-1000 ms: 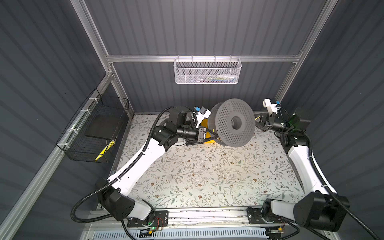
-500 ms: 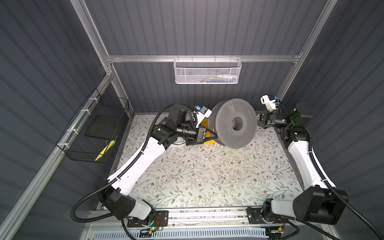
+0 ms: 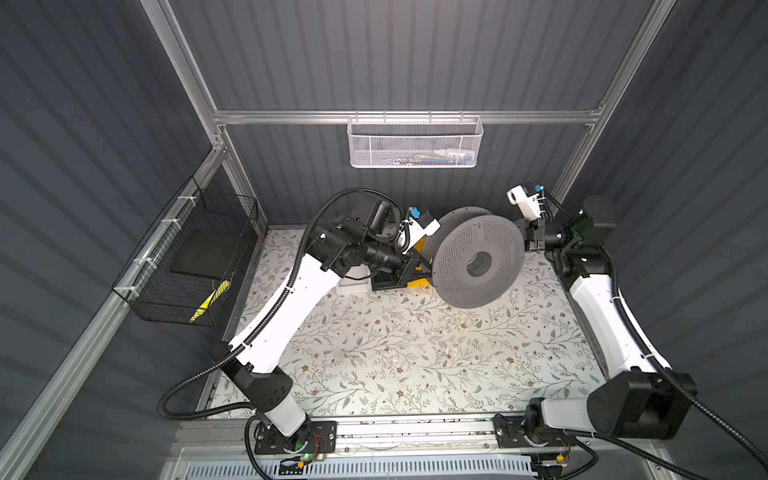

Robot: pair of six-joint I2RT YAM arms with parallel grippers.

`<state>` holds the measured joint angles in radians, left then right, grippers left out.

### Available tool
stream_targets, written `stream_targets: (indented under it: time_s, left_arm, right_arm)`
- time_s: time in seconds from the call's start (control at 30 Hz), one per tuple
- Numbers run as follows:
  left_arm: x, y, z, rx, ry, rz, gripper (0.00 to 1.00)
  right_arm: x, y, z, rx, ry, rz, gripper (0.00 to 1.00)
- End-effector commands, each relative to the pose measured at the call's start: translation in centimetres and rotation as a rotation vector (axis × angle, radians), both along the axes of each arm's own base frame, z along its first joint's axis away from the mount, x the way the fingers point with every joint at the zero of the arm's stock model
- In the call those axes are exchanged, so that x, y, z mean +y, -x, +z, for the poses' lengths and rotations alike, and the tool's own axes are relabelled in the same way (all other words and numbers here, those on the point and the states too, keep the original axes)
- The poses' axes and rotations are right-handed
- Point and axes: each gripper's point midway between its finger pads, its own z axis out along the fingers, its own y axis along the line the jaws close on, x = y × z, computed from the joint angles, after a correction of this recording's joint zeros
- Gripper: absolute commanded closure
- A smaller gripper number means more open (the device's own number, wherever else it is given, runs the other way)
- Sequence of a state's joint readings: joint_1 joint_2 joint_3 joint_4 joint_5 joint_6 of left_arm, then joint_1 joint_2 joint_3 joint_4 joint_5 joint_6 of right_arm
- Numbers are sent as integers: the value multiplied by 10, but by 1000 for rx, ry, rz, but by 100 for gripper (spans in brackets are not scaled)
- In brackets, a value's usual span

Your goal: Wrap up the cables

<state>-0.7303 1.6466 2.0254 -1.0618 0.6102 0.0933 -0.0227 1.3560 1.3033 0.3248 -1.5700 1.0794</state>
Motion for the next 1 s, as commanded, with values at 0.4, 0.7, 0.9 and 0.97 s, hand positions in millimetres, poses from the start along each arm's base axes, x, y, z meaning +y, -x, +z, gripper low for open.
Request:
stream_targets:
  time_s: [0.4, 0.7, 0.9, 0.97]
  left_arm:
    - [20, 5, -108, -18, -503, 6, 100]
    - [37, -29, -85, -254, -561, 149, 100]
    - [28, -24, -74, -310, -523, 133, 100]
    - [24, -20, -72, -374, -523, 125, 100]
  right_arm:
    - [44, 51, -13, -70, 15, 265, 100]
    - [54, 58, -24, -54, 21, 299, 100]
    - [65, 67, -35, -23, 23, 351, 100]
    - [66, 61, -30, -28, 21, 344, 100]
